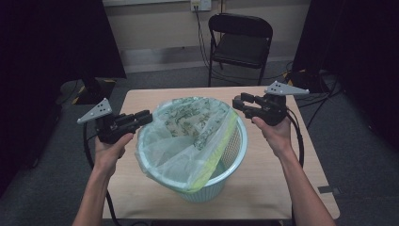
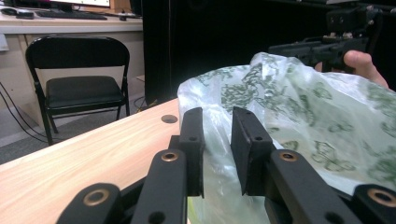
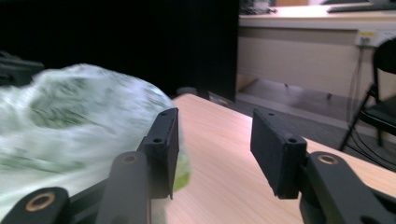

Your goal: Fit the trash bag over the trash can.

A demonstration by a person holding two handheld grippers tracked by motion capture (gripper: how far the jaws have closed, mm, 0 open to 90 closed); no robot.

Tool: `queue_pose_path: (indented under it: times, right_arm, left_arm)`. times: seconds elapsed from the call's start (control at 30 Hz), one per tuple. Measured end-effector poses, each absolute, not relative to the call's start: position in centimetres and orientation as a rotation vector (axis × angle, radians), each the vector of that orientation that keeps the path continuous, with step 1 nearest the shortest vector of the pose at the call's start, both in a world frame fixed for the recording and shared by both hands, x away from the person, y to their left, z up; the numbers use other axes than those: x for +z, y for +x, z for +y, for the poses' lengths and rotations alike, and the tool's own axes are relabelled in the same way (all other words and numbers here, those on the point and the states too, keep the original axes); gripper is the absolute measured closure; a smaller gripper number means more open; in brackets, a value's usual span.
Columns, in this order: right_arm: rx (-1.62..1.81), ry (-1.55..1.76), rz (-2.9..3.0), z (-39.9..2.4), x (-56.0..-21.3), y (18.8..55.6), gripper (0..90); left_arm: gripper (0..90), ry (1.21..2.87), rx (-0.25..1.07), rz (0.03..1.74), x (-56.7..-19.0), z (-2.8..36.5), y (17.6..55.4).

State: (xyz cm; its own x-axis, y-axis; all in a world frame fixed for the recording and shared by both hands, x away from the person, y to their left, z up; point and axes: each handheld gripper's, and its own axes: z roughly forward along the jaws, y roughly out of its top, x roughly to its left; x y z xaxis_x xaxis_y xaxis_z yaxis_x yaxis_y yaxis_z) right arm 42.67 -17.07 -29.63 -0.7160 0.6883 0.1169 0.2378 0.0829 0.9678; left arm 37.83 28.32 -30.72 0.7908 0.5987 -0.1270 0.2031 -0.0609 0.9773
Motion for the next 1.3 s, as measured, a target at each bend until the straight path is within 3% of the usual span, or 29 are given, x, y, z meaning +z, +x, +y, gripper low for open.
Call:
queue_pose_path:
  times: [0.13,0.3,0.5,0.73,0.8,1.0,1.07,1.13,1.3]
  right_arm:
    - [1.681,0.872,2.036,-16.1,-28.9,42.1,49.0]
    - [1.671,0.852,2.094,-15.1,-28.7,41.8,48.2]
    - [1.649,0.874,2.117,-15.5,-29.0,41.8,48.3]
    - [1.646,0.891,2.125,-16.1,-29.7,40.8,49.2]
    - [1.650,0.882,2.131,-16.0,-29.9,40.4,52.3]
    - [1.636,0.844,2.098,-15.7,-29.5,40.1,76.3]
    - [1.637,0.841,2.088,-15.8,-29.4,40.1,78.8]
    - [1.652,0.834,2.069,-16.2,-29.2,40.0,90.0]
    - [1.670,0.855,2.031,-17.4,-29.9,39.4,90.0]
  left_arm:
    - [74.2,1.652,0.348,0.621,-30.5,29.1,36.4]
    - [64.2,1.628,0.383,0.629,-29.9,29.1,37.1]
    - [69.8,1.643,0.346,0.646,-30.5,27.2,40.0]
    - [71.6,1.624,0.366,0.652,-31.0,27.8,38.3]
    - [71.9,1.624,0.366,0.648,-30.9,28.3,37.4]
    - [70.9,1.622,0.358,0.637,-30.9,28.6,36.6]
    - [70.7,1.625,0.356,0.637,-30.9,28.6,36.7]
    - [70.7,1.629,0.357,0.635,-30.9,28.6,36.7]
    - [70.7,1.640,0.362,0.630,-30.8,28.5,36.5]
